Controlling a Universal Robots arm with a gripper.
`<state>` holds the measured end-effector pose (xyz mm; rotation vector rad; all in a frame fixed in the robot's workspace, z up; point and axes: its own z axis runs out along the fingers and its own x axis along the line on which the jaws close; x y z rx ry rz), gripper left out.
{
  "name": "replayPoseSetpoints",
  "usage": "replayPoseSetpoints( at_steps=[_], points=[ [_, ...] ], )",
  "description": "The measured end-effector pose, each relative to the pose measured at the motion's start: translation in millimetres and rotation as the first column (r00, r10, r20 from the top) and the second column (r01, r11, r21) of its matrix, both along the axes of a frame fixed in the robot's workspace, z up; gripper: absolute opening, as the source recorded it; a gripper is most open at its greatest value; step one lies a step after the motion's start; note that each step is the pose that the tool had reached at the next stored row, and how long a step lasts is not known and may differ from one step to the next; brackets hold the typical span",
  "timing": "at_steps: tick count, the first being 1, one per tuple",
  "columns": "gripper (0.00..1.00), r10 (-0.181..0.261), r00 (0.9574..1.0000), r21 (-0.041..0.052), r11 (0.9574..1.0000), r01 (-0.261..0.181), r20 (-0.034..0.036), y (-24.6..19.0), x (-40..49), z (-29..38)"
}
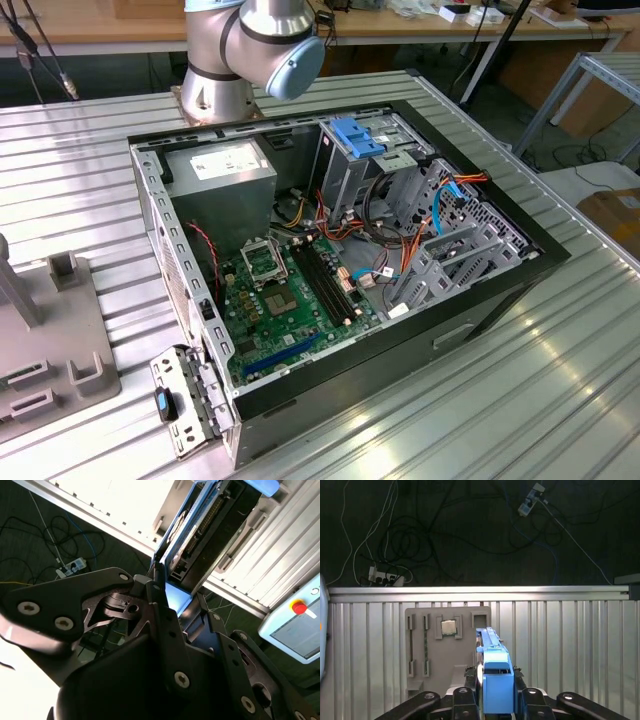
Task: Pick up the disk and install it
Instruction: 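Pick up the disk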
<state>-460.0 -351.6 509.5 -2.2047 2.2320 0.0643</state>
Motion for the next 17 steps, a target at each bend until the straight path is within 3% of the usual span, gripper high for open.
replayPoseSetpoints(
  at_steps=[9, 17],
  points=[
    [0.37, 0.000, 1.0000, 0.0000, 1.0000, 0.000, 0.0000, -0.1, 3.5, 0.0],
    [0.37, 0.000, 1.0000, 0.0000, 1.0000, 0.000, 0.0000, -0.1, 22.5, 0.0]
  ],
)
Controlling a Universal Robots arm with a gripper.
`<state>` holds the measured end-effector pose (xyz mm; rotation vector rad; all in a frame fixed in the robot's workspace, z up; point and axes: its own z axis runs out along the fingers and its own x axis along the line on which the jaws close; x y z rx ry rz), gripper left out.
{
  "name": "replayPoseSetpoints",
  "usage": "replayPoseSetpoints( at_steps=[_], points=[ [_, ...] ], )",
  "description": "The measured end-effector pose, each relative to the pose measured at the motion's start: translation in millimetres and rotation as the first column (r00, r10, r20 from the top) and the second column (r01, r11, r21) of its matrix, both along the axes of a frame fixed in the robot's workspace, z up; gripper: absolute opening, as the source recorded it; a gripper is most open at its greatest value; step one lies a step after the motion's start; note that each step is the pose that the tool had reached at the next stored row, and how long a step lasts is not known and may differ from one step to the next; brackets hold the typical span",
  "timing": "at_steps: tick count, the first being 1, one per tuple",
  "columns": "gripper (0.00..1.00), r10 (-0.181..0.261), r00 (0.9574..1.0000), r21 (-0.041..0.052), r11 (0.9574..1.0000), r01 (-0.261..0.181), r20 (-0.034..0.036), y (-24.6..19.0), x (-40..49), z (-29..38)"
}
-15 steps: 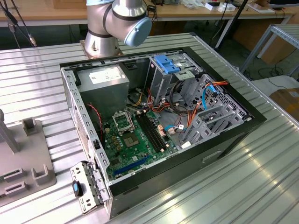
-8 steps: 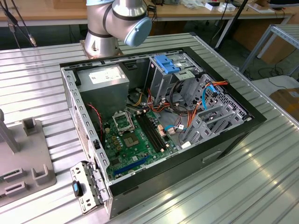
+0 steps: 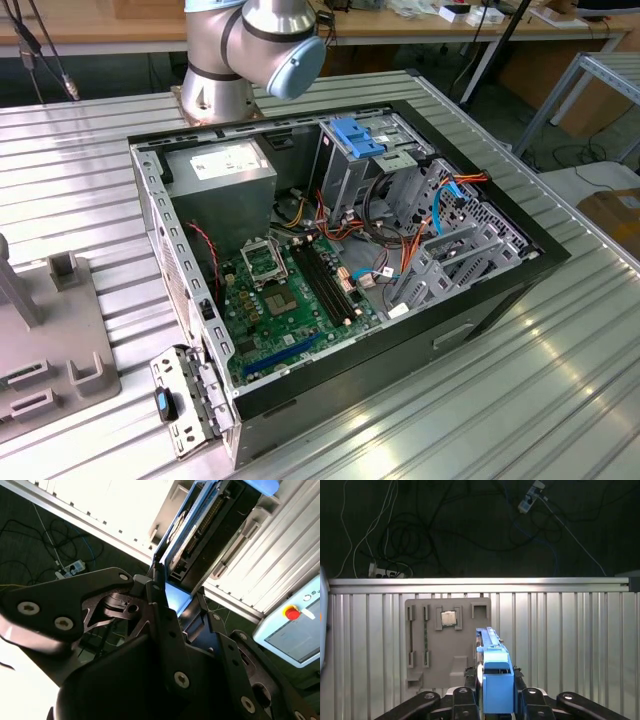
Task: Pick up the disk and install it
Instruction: 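Pick up the disk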
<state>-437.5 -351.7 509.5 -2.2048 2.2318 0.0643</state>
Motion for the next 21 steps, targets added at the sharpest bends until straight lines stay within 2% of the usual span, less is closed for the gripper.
replayPoseSetpoints(
  at_steps=[2, 5, 13, 15, 16, 19, 21],
  points=[
    [0.37, 0.000, 1.0000, -0.0001, 1.0000, 0.000, -0.0001, 0.0, 4.8, 0.1],
    [0.37, 0.000, 1.0000, -0.0001, 1.0000, 0.000, -0.0001, 0.0, 18.3, 0.1],
    [0.37, 0.000, 1.0000, 0.0000, 1.0000, 0.000, 0.0000, 0.1, 41.4, -0.1],
    [0.37, 0.000, 1.0000, 0.0000, 1.0000, 0.000, 0.0000, 0.2, 58.2, -0.2],
    [0.37, 0.000, 1.0000, -0.0001, 1.0000, 0.000, -0.0001, 0.3, 62.2, -0.1],
    [0.37, 0.000, 1.0000, 0.0000, 1.0000, 0.000, 0.0000, 0.4, 81.7, -0.2],
    [0.37, 0.000, 1.0000, -0.0001, 1.0000, 0.000, -0.0002, 0.5, 89.9, -0.1]
  ],
)
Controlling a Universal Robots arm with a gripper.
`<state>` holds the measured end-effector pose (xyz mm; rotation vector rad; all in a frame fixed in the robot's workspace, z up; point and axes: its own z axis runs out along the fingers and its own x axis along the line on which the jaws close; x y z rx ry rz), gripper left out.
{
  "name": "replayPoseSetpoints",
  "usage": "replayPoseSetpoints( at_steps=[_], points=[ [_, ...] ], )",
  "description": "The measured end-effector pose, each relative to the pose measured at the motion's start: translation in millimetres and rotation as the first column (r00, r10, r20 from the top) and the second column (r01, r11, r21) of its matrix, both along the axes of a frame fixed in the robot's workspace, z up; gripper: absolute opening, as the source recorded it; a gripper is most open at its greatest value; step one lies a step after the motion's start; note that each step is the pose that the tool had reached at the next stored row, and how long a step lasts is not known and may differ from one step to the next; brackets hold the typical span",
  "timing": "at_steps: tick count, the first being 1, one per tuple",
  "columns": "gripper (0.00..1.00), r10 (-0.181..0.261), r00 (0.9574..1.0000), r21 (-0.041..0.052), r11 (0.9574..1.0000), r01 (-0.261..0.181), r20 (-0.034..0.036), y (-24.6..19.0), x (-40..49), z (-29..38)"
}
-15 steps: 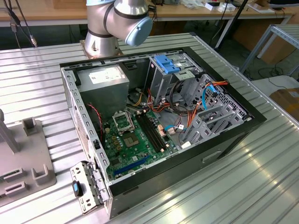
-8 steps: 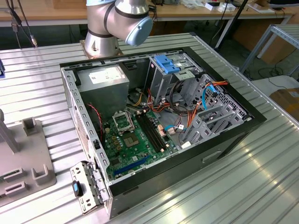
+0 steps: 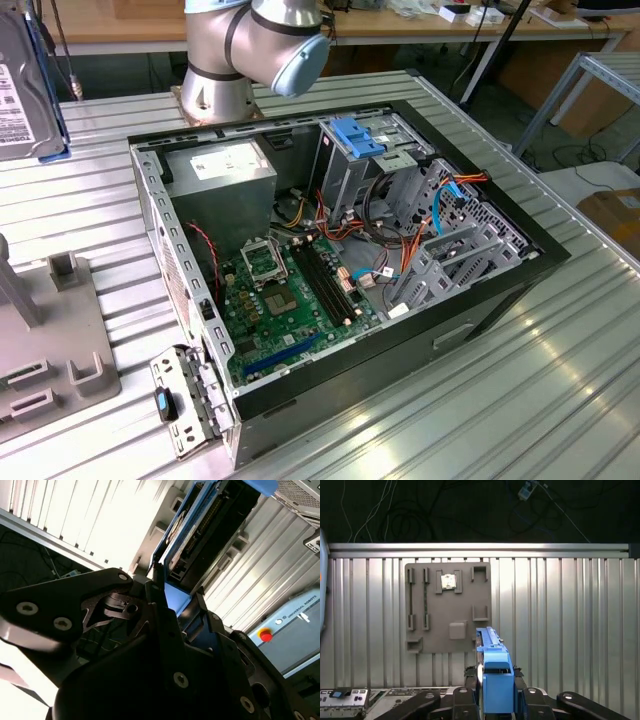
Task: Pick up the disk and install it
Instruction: 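Pick up the disk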
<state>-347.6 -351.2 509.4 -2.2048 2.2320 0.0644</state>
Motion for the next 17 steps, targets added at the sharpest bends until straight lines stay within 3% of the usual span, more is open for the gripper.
replayPoseSetpoints(
  at_steps=[11, 17],
  points=[
    [0.37, 0.000, 1.0000, 0.0000, 1.0000, 0.000, 0.0000, 0.1, 41.0, -0.1],
    [0.37, 0.000, 1.0000, 0.0001, 1.0000, 0.000, 0.0001, 0.1, 56.9, -0.1]
  ],
)
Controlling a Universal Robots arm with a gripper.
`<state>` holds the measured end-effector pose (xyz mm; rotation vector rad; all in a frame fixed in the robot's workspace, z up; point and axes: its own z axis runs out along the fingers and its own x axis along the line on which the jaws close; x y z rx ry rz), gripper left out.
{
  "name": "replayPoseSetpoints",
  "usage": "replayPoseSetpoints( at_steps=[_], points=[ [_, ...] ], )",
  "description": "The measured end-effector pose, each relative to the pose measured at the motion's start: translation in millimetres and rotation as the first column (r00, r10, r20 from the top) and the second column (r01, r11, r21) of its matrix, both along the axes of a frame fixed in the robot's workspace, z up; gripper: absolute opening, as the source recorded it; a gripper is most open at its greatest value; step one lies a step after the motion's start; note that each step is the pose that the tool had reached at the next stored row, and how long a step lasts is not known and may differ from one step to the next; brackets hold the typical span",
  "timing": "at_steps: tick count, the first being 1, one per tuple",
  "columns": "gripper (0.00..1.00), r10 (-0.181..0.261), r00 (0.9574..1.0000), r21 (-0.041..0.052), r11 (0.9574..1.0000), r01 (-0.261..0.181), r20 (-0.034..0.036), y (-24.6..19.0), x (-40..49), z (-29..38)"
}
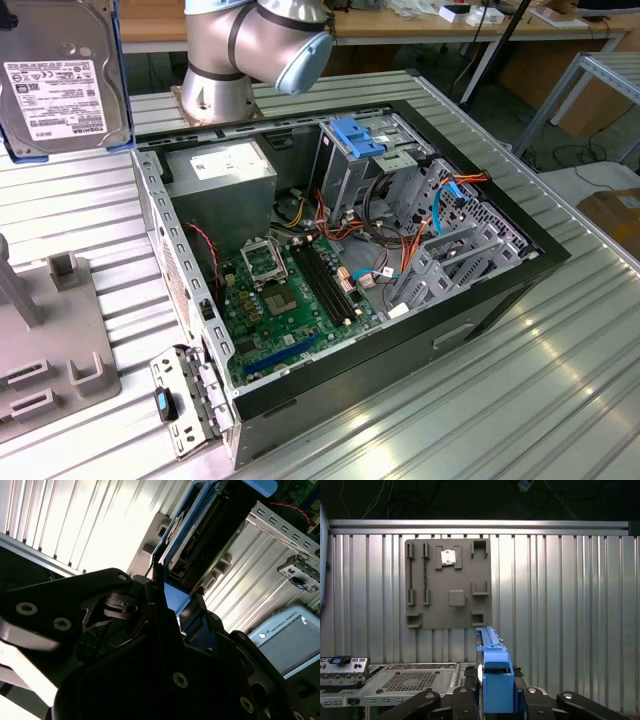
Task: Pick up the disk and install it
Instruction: 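Pick up the disk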
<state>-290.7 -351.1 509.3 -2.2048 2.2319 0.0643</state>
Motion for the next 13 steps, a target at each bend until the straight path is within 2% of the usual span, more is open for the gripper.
replayPoseSetpoints(
  at_steps=[8, 13],
  points=[
    [0.37, 0.000, 1.0000, -0.0001, 1.0000, 0.000, -0.0002, 0.1, 32.5, 0.0],
    [0.37, 0.000, 1.0000, 0.0000, 1.0000, 0.000, 0.0000, 0.1, 32.9, 0.0]
  ],
)
